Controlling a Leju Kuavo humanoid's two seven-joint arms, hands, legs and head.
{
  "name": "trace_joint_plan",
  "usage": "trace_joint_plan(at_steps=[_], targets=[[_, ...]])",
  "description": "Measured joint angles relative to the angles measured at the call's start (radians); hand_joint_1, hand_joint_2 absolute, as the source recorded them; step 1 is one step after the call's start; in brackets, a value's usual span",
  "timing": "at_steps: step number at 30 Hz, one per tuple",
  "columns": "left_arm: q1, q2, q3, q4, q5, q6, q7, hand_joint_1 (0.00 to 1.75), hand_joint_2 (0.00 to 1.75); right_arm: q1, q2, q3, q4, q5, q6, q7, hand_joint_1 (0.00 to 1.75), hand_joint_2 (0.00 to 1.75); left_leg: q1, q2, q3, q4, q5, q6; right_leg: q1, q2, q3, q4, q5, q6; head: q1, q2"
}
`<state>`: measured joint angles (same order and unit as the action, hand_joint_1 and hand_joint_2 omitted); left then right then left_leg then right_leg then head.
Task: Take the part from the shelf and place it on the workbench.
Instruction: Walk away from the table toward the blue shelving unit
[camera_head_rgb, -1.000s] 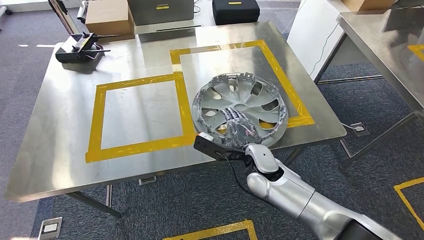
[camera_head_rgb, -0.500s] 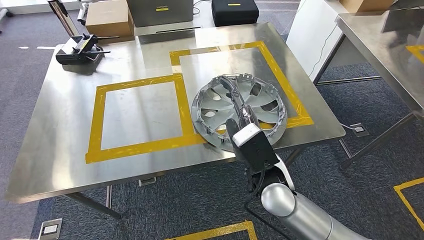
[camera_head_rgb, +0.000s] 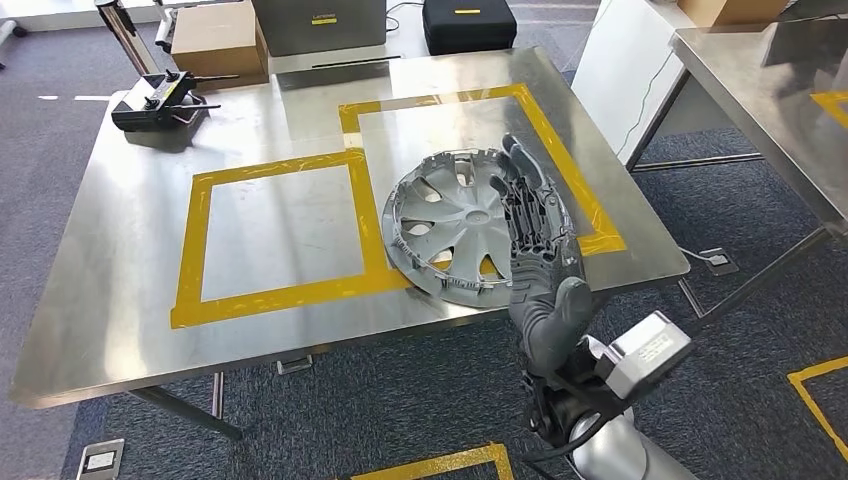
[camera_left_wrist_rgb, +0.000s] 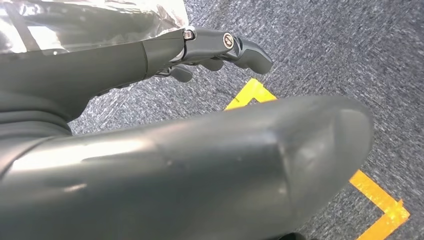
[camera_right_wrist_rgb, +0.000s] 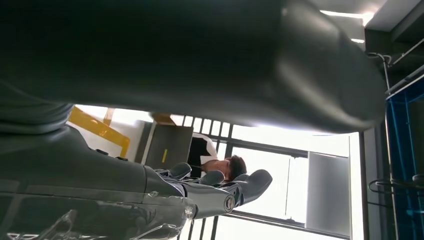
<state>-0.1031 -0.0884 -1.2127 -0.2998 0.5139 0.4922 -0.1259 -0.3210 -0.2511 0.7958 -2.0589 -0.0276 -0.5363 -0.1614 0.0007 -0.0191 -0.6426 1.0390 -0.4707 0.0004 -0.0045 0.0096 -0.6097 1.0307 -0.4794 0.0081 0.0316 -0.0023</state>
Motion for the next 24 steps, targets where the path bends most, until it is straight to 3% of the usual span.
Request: trace_joint_plan(at_steps=[8,11,14,16,18,19,20,21,22,24], targets=[[0.0,0.008,0.006,0.0,0.012,0.001,0.0,0.0,0.0,0.014,-0.002,-0.008,-0.023,-0.03,0.002,-0.018,0.0,0.0,-0.006,0.0,0.002,0.002,-0.005,0.006,-0.005,0.0,0.003,0.0,-0.003,0.005,0.0,0.0],[0.0,0.012,0.006,0.0,0.013,-0.001,0.0,0.0,0.0,0.011,-0.002,-0.007,-0.024,-0.032,0.006,-0.018,0.0,0.0,-0.009,0.0,0.003,0.004,-0.008,0.012,-0.009,0.0,0.006,-0.003,-0.005,0.01,0.0,0.0],[-0.002,0.013,0.006,0.0,0.013,-0.001,0.0,0.0,0.0,0.003,-0.002,-0.008,-0.025,-0.032,0.007,-0.019,0.0,0.0,-0.003,0.002,0.016,-0.01,-0.005,0.021,-0.008,-0.001,0.009,0.006,-0.016,0.019,0.001,0.0],[-0.005,0.012,0.006,0.0,0.014,-0.001,0.0,0.0,0.0,-0.001,-0.002,-0.007,-0.026,-0.032,0.008,-0.019,0.0,0.0,0.004,0.005,0.027,-0.019,-0.004,0.027,-0.008,-0.003,-0.023,0.084,-0.06,0.024,0.004,0.0],[-0.007,0.013,0.006,0.0,0.014,-0.001,0.0,0.0,0.0,-0.002,-0.002,-0.007,-0.026,-0.034,0.009,-0.019,0.0,0.0,0.005,0.005,0.031,-0.019,-0.007,0.028,-0.011,-0.003,-0.086,0.209,-0.113,0.028,0.006,0.0],[-0.008,0.013,0.006,0.0,0.015,-0.001,0.0,0.0,0.0,-0.002,-0.002,-0.007,-0.025,-0.035,0.009,-0.019,0.0,0.0,0.005,0.005,0.032,-0.019,-0.008,0.027,-0.013,-0.003,-0.109,0.25,-0.122,0.03,0.006,0.0],[-0.007,0.013,0.006,0.0,0.015,-0.001,0.001,0.0,0.0,-0.002,-0.002,-0.007,-0.025,-0.037,0.01,-0.019,0.0,0.0,0.006,0.005,0.034,-0.018,-0.011,0.025,-0.015,-0.004,-0.115,0.257,-0.112,0.031,0.006,0.0],[-0.007,0.013,0.006,0.0,0.015,-0.001,0.002,0.0,0.0,-0.002,-0.003,-0.007,-0.024,-0.038,0.01,-0.019,0.0,0.0,0.007,0.005,0.036,-0.016,-0.014,0.021,-0.016,-0.004,-0.102,0.224,-0.084,0.032,0.006,0.0],[-0.007,0.013,0.006,0.0,0.015,-0.001,0.003,0.0,0.0,-0.004,-0.003,-0.007,-0.024,-0.04,0.01,-0.019,0.0,0.0,0.009,0.004,0.039,-0.012,-0.018,0.016,-0.018,-0.004,-0.074,0.162,-0.045,0.033,0.006,0.0],[-0.009,0.013,0.006,0.0,0.015,-0.002,0.004,0.0,0.0,-0.009,-0.002,-0.006,-0.024,-0.045,0.01,-0.019,0.0,0.0,0.01,0.004,0.04,-0.004,-0.027,0.002,-0.016,-0.003,-0.021,0.05,-0.001,0.03,0.006,0.0]])
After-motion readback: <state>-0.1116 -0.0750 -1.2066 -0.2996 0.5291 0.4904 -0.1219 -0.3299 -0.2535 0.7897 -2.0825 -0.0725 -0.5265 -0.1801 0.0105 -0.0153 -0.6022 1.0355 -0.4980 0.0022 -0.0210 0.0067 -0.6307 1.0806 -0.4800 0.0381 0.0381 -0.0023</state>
